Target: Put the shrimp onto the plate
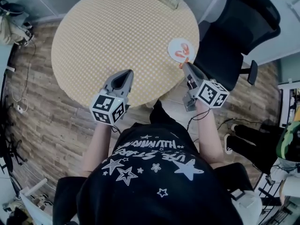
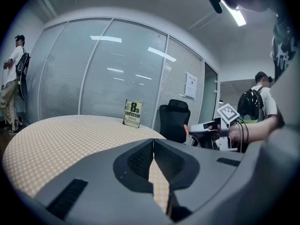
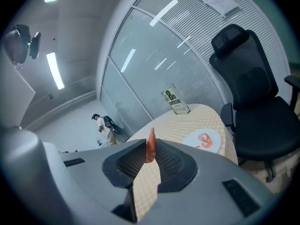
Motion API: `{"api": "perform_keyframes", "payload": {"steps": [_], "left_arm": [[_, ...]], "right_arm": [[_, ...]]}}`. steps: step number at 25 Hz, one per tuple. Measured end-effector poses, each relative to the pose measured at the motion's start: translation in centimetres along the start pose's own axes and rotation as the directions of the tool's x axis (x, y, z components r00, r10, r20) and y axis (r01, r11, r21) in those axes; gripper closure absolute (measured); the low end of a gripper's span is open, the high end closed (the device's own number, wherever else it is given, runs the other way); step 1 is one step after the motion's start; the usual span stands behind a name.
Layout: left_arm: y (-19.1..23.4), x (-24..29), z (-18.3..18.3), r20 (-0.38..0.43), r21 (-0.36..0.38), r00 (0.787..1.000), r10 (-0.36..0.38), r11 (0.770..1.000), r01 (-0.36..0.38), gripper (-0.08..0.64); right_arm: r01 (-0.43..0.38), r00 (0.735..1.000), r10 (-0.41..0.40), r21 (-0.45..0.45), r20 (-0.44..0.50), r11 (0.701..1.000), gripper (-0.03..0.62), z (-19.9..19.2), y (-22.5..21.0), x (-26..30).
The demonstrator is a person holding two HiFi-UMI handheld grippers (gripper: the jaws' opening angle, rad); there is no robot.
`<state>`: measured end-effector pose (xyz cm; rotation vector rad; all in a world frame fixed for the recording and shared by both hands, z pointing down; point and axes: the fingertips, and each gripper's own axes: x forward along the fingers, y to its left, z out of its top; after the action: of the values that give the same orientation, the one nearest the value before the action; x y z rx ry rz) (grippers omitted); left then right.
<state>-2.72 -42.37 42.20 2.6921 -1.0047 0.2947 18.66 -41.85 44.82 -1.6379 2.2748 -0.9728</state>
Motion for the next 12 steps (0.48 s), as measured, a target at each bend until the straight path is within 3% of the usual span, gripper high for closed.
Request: {"api": "perform_keyframes", "payload": {"steps": [5, 12], "left_arm": [[0.8, 3.9, 0.9, -0.012, 0.01, 1.0, 0.004, 1.0, -0.004, 0.551], [1.6, 7.1, 1.6, -0.015, 0.001, 1.0, 0.016, 1.0, -0.016, 0.551]], "right_arm": [[-0.006, 0.999, 0.006, -0.001, -0.035, 1.0, 0.535, 1.4, -2.5, 2.9], [0.017, 0.994, -0.024, -0.066, -0.109, 0.998, 0.535, 2.2, -5.4, 5.9]]}}
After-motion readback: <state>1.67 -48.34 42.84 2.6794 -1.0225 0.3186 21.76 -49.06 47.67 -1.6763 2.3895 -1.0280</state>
